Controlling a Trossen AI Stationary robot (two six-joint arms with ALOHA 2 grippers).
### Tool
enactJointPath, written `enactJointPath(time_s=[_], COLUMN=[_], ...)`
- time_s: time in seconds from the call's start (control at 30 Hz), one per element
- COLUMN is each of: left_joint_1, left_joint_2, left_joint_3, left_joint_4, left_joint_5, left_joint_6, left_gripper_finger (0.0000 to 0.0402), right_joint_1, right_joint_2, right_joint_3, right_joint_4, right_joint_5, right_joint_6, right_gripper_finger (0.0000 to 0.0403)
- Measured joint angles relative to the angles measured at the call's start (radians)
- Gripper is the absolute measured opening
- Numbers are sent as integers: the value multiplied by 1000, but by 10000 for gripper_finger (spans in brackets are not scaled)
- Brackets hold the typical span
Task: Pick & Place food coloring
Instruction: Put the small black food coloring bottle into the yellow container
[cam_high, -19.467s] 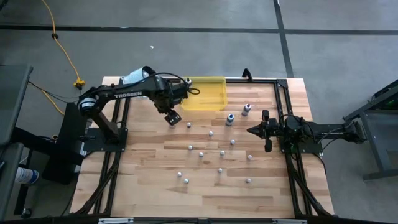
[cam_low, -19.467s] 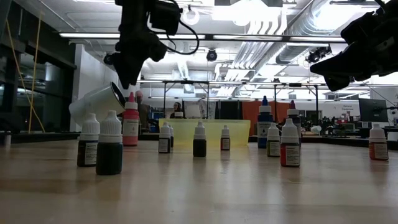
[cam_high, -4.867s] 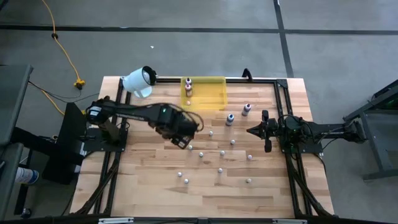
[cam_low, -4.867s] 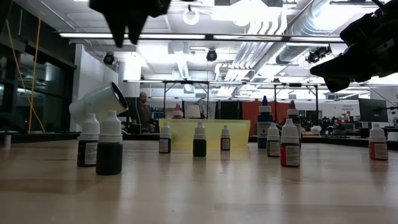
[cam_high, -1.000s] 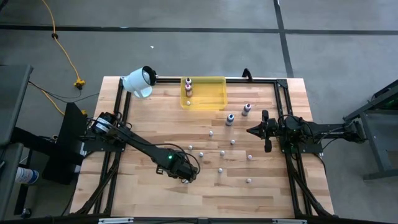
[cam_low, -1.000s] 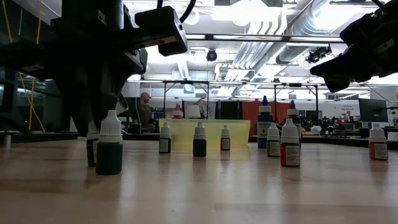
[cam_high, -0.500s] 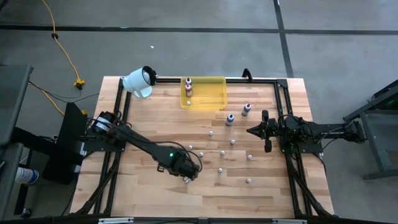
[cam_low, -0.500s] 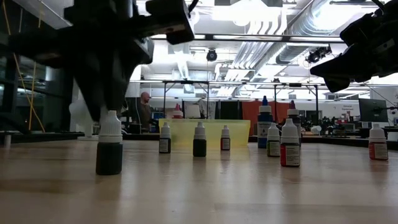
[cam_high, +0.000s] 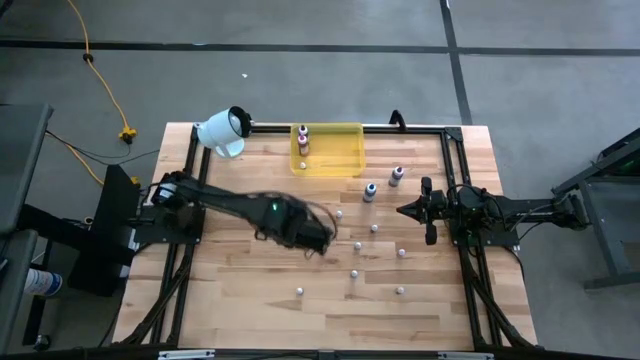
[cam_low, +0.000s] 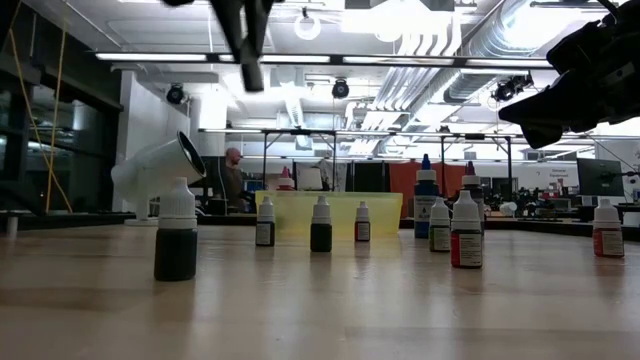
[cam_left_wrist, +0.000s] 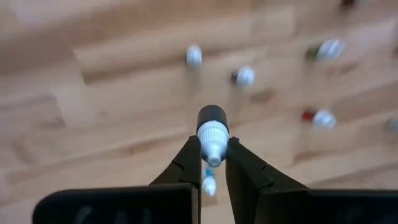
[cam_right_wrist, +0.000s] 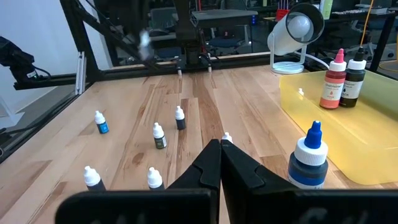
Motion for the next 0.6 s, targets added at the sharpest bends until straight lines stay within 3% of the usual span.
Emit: enactJointPath(time_s=[0.23, 0.6], left_joint_1=[144, 440], left_joint_2=[0, 54], left_joint_3=[158, 172], left_joint_4=[-116, -36], left_joint_5=[-94, -91], left_joint_6=[104, 494], left_gripper_finger=[31, 31], right_joint_1=[0, 0], right_joint_2=[0, 0], right_joint_3=[0, 0], right_joint_4=[0, 0], right_joint_5=[0, 0], right_joint_6=[0, 0], right_gripper_finger=[0, 0])
